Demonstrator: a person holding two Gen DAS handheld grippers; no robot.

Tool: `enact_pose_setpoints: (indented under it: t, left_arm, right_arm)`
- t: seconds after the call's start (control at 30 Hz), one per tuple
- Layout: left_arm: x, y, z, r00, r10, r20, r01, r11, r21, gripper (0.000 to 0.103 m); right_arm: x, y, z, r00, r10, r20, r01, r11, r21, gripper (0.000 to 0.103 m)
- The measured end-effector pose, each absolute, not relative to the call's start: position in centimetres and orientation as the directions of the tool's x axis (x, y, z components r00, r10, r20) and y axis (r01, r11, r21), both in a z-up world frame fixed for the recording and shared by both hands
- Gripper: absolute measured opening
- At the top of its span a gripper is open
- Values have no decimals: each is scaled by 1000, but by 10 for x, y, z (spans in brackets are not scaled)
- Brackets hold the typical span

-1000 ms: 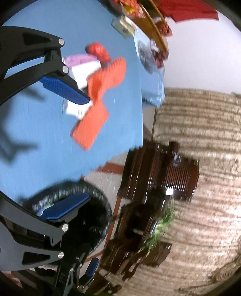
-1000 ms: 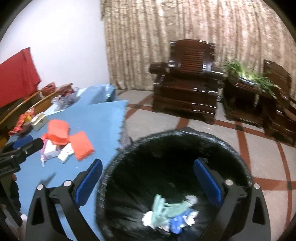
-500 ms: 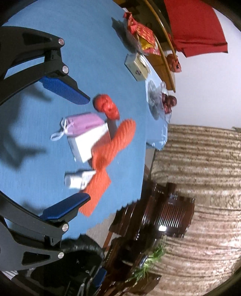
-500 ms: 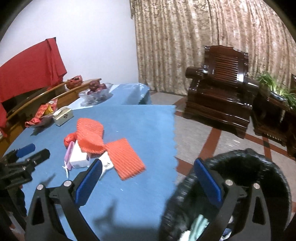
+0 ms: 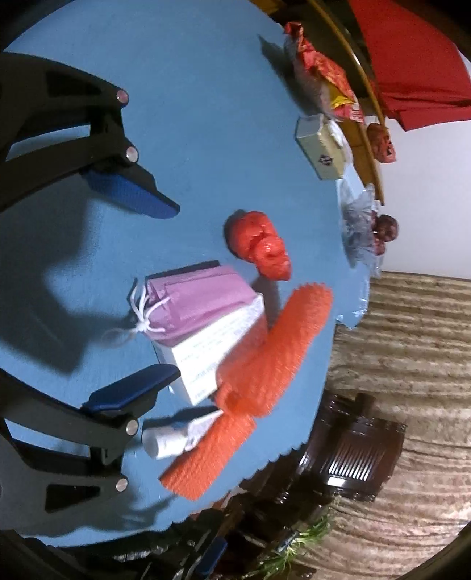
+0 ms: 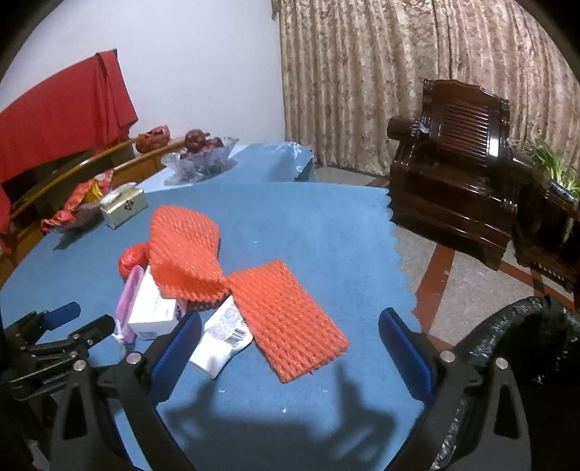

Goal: Collect trash
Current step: 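Move both open grippers back over the table toward the remaining trash, then grasp the pink face mask with the left gripper while the right gripper grasps the orange foam net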

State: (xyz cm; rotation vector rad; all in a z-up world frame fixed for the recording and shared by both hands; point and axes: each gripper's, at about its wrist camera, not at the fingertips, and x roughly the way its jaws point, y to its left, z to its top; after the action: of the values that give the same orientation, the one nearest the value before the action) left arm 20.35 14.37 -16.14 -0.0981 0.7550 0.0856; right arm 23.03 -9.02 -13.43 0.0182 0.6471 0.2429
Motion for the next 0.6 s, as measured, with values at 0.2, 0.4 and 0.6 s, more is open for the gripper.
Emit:
enact_pose_setpoints:
  t: [0.2,0.4,0.6]
  left_arm:
    - [221,143,-180,681,28,-731,-108,992,-62,71]
    - [232,144,-191,633,1,-774,-100,992,-80,49]
    - [229,151,-189,644,-9,-765,-122,986,-115,20]
  right_arm:
    - [243,-89,-146,763,210,-611,-209,975,74,96]
    - [257,-88,-161,736,183,-652,-191,980,60,94]
    - [268,-88,-172,699,184,-691,-188,980,71,90]
